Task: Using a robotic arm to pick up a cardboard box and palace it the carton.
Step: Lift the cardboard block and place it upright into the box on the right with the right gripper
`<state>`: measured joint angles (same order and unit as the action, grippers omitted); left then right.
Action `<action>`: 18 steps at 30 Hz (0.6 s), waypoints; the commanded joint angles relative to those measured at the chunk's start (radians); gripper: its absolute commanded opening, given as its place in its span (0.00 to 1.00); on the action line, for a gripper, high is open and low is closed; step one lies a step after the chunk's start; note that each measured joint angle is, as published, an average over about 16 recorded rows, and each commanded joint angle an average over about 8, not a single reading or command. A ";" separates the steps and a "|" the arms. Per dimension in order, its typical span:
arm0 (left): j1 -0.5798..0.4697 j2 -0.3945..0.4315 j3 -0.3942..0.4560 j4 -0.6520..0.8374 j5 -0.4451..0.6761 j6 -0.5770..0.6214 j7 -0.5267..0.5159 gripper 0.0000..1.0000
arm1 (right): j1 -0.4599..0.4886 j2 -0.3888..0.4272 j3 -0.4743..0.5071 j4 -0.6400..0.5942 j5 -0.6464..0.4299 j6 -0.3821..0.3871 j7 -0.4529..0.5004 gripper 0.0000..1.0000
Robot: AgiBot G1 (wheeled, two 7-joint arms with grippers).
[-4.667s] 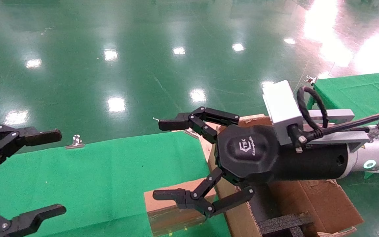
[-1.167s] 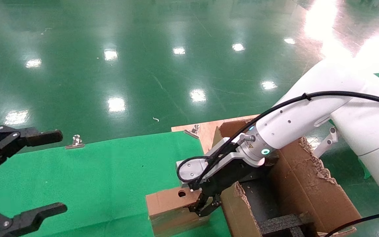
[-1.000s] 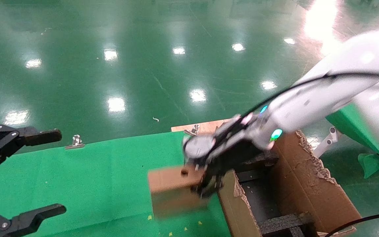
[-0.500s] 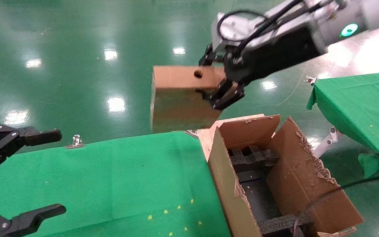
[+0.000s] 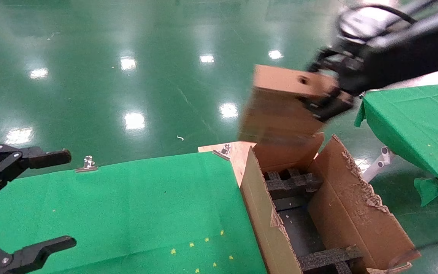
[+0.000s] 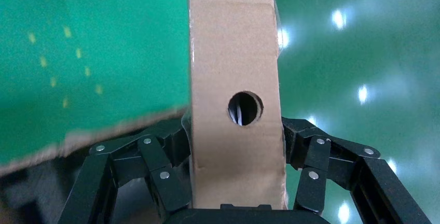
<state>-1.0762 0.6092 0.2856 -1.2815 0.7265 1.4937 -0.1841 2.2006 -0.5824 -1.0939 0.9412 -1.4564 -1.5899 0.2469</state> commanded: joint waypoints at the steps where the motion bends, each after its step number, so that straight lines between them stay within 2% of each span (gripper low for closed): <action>1: 0.000 0.000 0.000 0.000 0.000 0.000 0.000 1.00 | 0.020 0.051 -0.029 0.020 -0.008 -0.002 0.023 0.00; 9: 0.000 0.000 0.001 0.000 0.000 0.000 0.000 1.00 | 0.015 0.222 -0.143 0.133 -0.018 0.008 0.130 0.00; 14: 0.000 0.000 0.001 0.000 -0.001 0.000 0.001 1.00 | 0.005 0.276 -0.185 0.170 -0.032 0.020 0.193 0.00; 18: 0.000 0.000 0.001 0.000 -0.001 -0.001 0.001 1.00 | 0.010 0.289 -0.199 0.182 -0.044 0.030 0.216 0.00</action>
<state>-1.0763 0.6088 0.2865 -1.2813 0.7256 1.4931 -0.1835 2.2081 -0.3022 -1.2851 1.1167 -1.4970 -1.5633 0.4510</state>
